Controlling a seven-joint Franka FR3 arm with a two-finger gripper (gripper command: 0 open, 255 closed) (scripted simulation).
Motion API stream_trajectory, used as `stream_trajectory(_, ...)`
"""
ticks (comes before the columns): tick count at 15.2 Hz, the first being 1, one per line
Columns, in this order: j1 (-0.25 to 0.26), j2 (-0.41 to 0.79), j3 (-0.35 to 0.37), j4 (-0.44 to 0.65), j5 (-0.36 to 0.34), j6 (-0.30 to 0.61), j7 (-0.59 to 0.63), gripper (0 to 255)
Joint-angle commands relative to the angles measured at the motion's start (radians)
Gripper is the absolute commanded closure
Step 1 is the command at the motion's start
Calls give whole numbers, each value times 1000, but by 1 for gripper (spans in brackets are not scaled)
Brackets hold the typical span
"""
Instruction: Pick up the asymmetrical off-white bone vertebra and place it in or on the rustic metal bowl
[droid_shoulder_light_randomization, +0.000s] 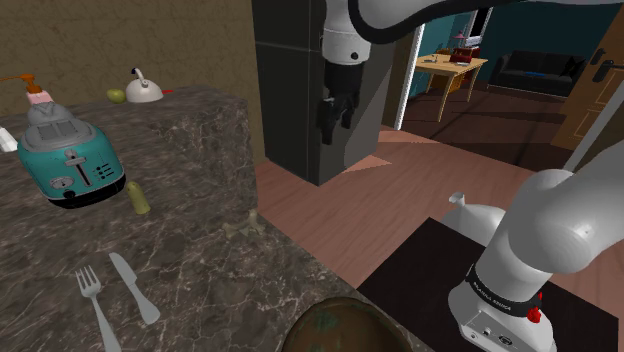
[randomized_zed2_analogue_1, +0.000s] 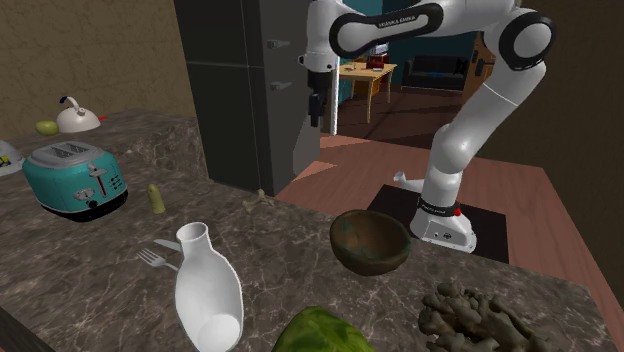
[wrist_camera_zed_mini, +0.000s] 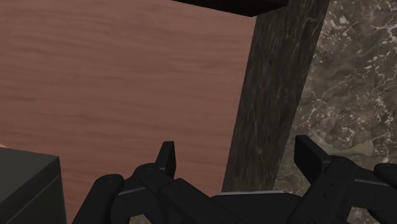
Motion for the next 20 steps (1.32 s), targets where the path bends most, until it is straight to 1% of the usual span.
stream_trajectory(1,7,69,31,39,0,18,28,0)
stream_trajectory(6,27,237,106,138,-19,55,103,0)
stream_trajectory(12,62,457,182,292,-80,73,202,0)
stream_trajectory(16,104,614,215,417,-138,66,268,0)
stream_trajectory(20,164,776,232,564,-200,41,325,0)
